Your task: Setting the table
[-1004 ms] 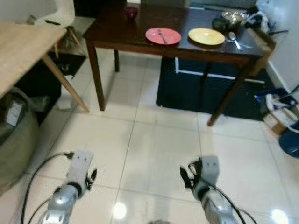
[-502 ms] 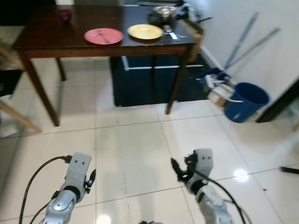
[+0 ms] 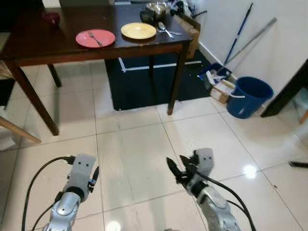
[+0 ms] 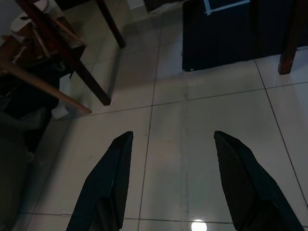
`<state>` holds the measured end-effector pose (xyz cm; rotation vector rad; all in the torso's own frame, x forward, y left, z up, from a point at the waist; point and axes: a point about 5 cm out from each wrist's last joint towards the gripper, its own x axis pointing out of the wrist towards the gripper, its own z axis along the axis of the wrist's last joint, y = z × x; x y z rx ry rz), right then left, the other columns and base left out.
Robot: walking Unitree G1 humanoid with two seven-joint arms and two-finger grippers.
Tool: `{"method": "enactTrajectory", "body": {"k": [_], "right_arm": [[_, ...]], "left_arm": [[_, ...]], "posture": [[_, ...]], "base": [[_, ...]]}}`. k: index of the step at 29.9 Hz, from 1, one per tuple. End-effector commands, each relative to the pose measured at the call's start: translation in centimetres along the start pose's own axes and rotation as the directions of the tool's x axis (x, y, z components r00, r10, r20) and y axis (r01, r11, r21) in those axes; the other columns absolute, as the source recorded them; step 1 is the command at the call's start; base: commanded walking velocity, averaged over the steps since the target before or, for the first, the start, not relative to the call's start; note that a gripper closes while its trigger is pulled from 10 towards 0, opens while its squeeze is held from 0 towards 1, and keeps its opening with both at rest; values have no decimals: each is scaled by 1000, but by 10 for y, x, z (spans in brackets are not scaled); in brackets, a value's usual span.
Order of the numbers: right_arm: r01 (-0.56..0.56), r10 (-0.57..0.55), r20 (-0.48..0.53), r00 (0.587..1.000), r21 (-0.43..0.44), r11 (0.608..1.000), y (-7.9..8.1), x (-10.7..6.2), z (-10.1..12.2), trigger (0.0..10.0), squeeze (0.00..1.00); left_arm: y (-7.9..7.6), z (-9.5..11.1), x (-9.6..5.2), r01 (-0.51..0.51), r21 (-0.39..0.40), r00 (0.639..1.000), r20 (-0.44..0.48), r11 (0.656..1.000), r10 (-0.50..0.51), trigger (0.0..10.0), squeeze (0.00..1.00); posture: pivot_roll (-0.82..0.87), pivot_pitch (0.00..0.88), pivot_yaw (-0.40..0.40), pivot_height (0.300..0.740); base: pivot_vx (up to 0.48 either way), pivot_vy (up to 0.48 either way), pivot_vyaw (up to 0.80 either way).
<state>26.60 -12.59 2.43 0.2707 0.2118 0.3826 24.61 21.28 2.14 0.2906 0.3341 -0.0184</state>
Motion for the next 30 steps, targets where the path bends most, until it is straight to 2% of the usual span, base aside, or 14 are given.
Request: {"method": "enactTrajectory", "body": {"k": [1, 20, 24, 25, 30], "right_arm": [[5, -5, -3, 1000, 9, 1000, -1, -1, -1, 10000, 0], [25, -25, 4, 1000, 4, 1000, -6, -3, 0, 10000, 0], [35, -34, 45, 998, -34, 999, -8, -3, 12, 10000, 0], [45, -40, 85, 996, -56, 997, -10, -1, 23, 10000, 0], [54, -42, 150, 988, -75, 996, -13, 2, 42, 10000, 0]], "left_arm": [[0, -3, 0, -1, 23, 1000, -7, 1000, 1, 10000, 0], [1, 5, 2, -3, 57, 999, 48, 998, 0, 10000, 0], [-1, 19, 3, 3, 93, 994, 110, 996, -13, 10000, 0], [0, 29, 4, -1, 109, 988, 156, 994, -16, 10000, 0], [0, 49, 6, -13, 86, 975, 221, 996, -7, 10000, 0]], "posture": [[-93, 9, 25, 740], [-92, 11, 29, 740], [-92, 11, 29, 740], [-89, 12, 34, 740], [-89, 12, 34, 740]], "base": [[480, 0, 0], [431, 0, 0], [404, 0, 0], [394, 0, 0], [395, 0, 0]]}}
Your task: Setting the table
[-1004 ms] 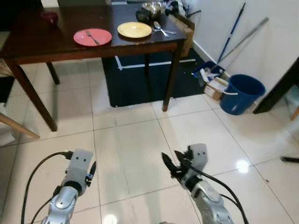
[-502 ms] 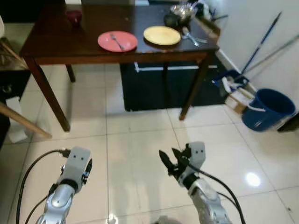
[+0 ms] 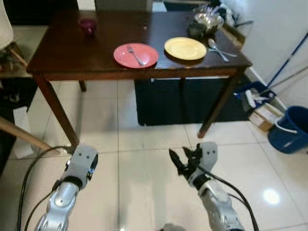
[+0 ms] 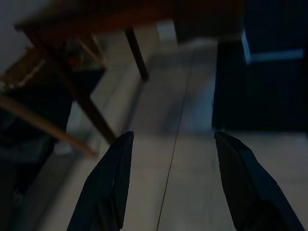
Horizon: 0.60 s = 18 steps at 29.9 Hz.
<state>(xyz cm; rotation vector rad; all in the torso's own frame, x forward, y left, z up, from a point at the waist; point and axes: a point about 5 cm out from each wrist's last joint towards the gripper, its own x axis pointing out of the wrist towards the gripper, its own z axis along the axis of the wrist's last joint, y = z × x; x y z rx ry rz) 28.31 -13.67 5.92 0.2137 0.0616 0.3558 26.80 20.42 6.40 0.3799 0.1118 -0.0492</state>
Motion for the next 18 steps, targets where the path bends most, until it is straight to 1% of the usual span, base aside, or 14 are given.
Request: {"method": "enactTrajectory", "body": {"k": [1, 4, 7, 9, 10, 12, 15, 18], "right_arm": [[34, -33, 24, 999, -5, 999, -9, -2, 7, 10000, 0], [22, -20, 89, 996, -27, 999, -10, 7, 28, 10000, 0], [11, -6, 129, 992, -37, 999, -8, 12, 41, 10000, 0], [11, -6, 129, 992, -37, 999, -8, 12, 41, 10000, 0], [-6, 13, 158, 987, -47, 999, -4, 16, 51, 10000, 0], [-17, 25, 171, 985, -53, 998, -1, 18, 56, 10000, 0], [-20, 29, 176, 984, -53, 998, 1, 18, 58, 10000, 0], [-19, 27, 170, 985, -50, 999, 1, 16, 55, 10000, 0]], "left_arm": [[-5, 7, 2, 8, -16, 1000, 21, 1000, -8, 10000, 0], [-5, 31, 9, -10, -57, 995, 95, 998, 16, 10000, 0], [-3, 44, 11, -23, -84, 990, 135, 996, 35, 10000, 0], [-3, 44, 11, -23, -84, 990, 135, 996, 35, 10000, 0], [-4, 54, 12, -24, -98, 986, 163, 995, 40, 10000, 0], [-6, 58, 11, -19, -103, 984, 177, 994, 37, 10000, 0], [-8, 61, 11, -9, -105, 983, 184, 994, 28, 10000, 0], [-11, 62, 10, 3, -106, 983, 185, 994, 17, 10000, 0]], "posture": [[-79, 8, 35, 740], [-70, 5, 35, 740], [-64, 3, 32, 740], [-64, 3, 32, 740], [-62, 2, 32, 740], [-63, 1, 33, 740], [-67, 2, 37, 740], [-67, 4, 38, 740]], "base": [[394, 0, 0], [390, 0, 0], [385, 0, 0], [382, 0, 0], [382, 0, 0], [381, 0, 0], [381, 0, 0], [424, 0, 0]]}}
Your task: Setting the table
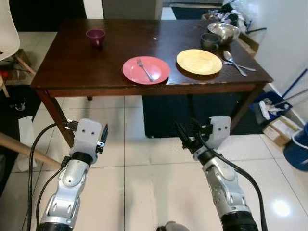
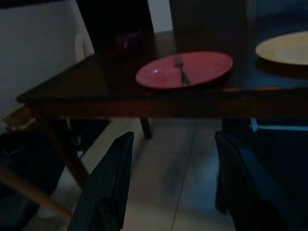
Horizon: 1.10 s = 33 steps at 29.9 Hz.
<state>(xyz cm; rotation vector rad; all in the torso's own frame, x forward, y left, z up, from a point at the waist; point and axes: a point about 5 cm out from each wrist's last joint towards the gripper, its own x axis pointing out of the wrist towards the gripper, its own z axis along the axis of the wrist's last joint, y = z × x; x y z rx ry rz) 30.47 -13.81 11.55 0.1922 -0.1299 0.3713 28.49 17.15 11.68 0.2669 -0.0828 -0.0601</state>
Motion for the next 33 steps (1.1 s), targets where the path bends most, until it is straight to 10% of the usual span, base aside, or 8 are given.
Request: {"method": "enactTrajectory", "body": {"k": [1, 33], "right_arm": [[12, -12, -9, 1000, 6, 1000, -2, -3, -2, 10000, 0], [-45, 45, -21, 999, 22, 999, 7, -1, 4, 10000, 0]], "left_arm": [[-2, -1, -1, 12, 1, 1000, -9, 1000, -12, 10000, 0], [-4, 7, -3, 36, 17, 999, -14, 999, -35, 10000, 0]], "posture": [[-67, 4, 38, 740], [-67, 10, 49, 740]], "base": [[454, 0, 0], [474, 0, 0]]}}
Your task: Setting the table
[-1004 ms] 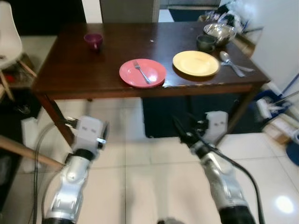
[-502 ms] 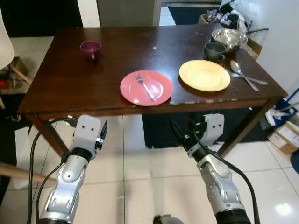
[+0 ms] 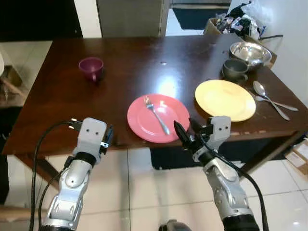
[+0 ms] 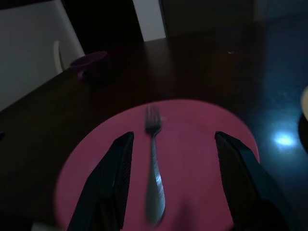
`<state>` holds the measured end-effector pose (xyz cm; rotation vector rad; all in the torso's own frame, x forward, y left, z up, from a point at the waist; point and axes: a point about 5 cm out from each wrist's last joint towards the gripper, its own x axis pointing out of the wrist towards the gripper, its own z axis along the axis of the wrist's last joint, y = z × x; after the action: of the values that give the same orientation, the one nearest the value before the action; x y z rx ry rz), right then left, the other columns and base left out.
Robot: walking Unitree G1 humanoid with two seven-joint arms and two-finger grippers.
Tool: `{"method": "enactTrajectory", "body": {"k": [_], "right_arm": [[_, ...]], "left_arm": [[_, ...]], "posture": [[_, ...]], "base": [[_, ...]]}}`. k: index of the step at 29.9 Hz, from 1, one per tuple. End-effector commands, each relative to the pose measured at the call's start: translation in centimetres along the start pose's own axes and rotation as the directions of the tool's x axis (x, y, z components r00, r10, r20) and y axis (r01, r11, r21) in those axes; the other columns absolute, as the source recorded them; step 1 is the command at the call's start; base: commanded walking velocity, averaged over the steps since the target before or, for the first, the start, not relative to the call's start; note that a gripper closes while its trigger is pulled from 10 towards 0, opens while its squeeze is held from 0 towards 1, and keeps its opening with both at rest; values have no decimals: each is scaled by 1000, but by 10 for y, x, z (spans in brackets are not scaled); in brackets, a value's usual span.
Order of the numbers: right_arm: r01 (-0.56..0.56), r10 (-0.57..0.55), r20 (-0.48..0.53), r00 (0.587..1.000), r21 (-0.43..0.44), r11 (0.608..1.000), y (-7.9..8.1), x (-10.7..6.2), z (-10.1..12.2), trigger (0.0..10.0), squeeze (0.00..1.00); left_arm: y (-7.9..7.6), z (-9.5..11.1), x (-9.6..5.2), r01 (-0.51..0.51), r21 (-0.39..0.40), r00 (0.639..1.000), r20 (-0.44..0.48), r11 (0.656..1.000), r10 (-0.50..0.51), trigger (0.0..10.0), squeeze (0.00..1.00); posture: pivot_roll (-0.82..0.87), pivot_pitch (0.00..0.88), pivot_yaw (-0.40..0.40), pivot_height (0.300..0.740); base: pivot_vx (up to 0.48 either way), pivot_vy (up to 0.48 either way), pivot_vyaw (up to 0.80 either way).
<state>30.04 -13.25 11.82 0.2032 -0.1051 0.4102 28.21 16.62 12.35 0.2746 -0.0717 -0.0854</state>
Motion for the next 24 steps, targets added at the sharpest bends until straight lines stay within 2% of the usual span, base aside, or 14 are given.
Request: {"method": "enactTrajectory", "body": {"k": [1, 6, 11, 17, 24], "right_arm": [[-23, 23, 0, 1000, -2, 1000, 2, 2, 3, 10000, 0], [-105, 104, -31, 994, -65, 992, 11, 5, 4, 10000, 0], [-211, 193, -128, 973, -146, 967, 24, 5, -2, 10000, 0], [-206, 175, -204, 963, -140, 969, 30, 1, -10, 10000, 0], [-140, 99, -252, 963, -153, 978, 35, -1, -20, 10000, 0]], "left_arm": [[-1, 0, -1, 10, 11, 1000, -5, 1000, -10, 10000, 0], [-2, 1, -1, 26, 15, 1000, 1, 1000, -26, 10000, 0], [-7, 6, -2, 137, 23, 991, 1, 990, -137, 10000, 0], [-7, 11, -6, 241, 43, 970, -2, 970, -241, 10000, 0], [-4, 16, -4, 265, 48, 964, 5, 963, -265, 10000, 0]], "posture": [[-66, 9, 49, 740], [-65, 9, 50, 740], [-64, 10, 49, 740], [-61, 18, 45, 740], [-63, 24, 47, 740]], "base": [[454, 0, 0], [422, 0, 0], [64, 0, 0], [0, 0, 0], [0, 0, 0]]}}
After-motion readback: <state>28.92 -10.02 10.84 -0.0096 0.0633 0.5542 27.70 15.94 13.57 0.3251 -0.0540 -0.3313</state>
